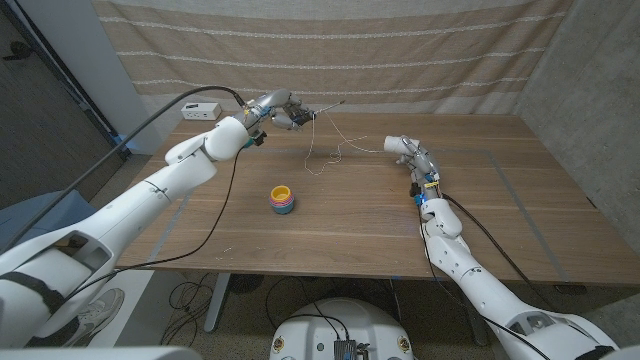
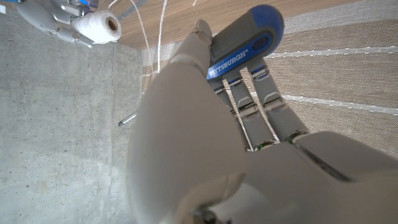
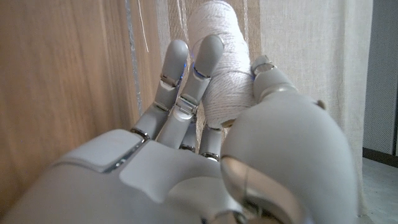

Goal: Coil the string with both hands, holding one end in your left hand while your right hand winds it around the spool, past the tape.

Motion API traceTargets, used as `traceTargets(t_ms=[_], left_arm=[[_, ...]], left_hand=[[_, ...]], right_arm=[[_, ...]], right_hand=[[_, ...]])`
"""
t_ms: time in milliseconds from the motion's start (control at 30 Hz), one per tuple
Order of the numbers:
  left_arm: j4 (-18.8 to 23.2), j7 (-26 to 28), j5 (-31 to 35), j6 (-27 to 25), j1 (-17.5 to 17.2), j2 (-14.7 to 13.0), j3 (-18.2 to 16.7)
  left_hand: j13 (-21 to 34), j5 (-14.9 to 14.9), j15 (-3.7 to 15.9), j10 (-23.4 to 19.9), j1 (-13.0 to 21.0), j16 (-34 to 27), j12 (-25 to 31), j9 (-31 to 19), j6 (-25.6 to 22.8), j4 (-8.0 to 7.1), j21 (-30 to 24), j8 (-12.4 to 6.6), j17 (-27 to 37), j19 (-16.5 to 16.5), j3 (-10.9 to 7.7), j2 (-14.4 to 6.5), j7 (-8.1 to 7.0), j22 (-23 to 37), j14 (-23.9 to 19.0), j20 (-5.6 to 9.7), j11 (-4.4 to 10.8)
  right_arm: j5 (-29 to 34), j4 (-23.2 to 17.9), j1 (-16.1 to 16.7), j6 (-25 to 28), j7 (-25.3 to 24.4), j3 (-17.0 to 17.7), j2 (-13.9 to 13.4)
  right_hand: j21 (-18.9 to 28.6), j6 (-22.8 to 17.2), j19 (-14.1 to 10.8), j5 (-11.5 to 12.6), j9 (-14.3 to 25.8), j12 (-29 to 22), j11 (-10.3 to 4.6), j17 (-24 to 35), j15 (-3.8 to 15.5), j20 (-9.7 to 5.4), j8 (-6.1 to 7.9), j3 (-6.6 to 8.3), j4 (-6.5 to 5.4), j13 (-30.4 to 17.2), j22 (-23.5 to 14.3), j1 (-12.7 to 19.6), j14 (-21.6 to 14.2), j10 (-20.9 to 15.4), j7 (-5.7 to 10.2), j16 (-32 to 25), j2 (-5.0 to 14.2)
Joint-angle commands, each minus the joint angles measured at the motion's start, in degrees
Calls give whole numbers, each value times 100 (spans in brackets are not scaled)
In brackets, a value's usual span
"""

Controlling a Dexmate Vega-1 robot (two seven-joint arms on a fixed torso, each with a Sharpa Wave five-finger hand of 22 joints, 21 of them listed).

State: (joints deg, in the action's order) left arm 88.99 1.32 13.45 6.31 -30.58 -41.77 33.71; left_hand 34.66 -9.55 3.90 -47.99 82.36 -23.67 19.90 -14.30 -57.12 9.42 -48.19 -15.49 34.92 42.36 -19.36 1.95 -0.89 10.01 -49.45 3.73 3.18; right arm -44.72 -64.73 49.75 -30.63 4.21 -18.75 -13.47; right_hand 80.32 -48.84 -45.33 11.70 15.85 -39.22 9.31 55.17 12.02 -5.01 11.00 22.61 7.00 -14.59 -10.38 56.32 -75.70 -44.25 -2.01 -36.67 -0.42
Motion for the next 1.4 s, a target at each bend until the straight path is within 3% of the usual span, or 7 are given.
traceTargets(t_ms=[33, 333, 633, 867, 1400], left_arm=[[38, 72, 288, -322, 117, 57, 133], [305, 184, 705, -800, 153, 99, 267], [439, 91, 911, -981, 193, 73, 392], [425, -342, 755, -651, 278, -67, 446], [531, -913, 784, -663, 316, -185, 509]], left_hand=[[35, -39, 604, -54, 888, -32, -16, -22, -802, -23, -191, -46, 15, 13, -35, -900, 756, 26, -300, 799, -13], [37, -45, 597, -52, 897, -21, -34, -14, -808, -16, -198, -35, -1, 15, -36, -897, 768, 26, -319, 804, -16], [27, -50, 600, -54, 895, -11, -57, -14, -804, -17, -207, -25, -17, 21, -36, -895, 757, 27, -339, 810, -19], [26, -50, 599, -51, 884, -3, -71, -16, -807, -25, -212, -20, -21, 23, -32, -896, 752, 27, -340, 809, -19], [42, -48, 596, -56, 880, 8, -86, -21, -799, -27, -214, -7, -17, 17, -27, -897, 757, 23, -329, 808, -16]], right_arm=[[-230, -887, 328, 105, 1565, -286, -737], [87, -1643, 171, 311, 2137, -631, -1211], [306, -1939, -161, 453, 2425, -943, -1301], [507, -2116, -399, 408, 2382, -981, -1359], [838, -2486, -757, 135, 2050, -821, -1477]], right_hand=[[29, -1045, 19, 38, 27, -803, -829, 26, 30, -587, 30, 156, -143, -1850, -2, 995, -24, -1394, -398, 11, 993], [48, -1041, 23, 37, 36, -800, -832, 31, 31, -581, 30, 152, -144, -1860, 0, 996, -30, -1394, -412, 10, 995], [60, -1040, 35, 34, 31, -791, -836, 22, 30, -582, 25, 151, -144, -1871, 2, 998, -25, -1372, -416, 21, 998], [69, -1033, 34, 35, 29, -781, -836, 42, 29, -588, 20, 158, -149, -1855, 4, 997, -16, -1385, -414, 19, 1004], [86, -1024, 51, 36, 35, -776, -837, 52, 29, -587, 22, 165, -158, -1881, 7, 992, -6, -1368, -411, 32, 1000]])
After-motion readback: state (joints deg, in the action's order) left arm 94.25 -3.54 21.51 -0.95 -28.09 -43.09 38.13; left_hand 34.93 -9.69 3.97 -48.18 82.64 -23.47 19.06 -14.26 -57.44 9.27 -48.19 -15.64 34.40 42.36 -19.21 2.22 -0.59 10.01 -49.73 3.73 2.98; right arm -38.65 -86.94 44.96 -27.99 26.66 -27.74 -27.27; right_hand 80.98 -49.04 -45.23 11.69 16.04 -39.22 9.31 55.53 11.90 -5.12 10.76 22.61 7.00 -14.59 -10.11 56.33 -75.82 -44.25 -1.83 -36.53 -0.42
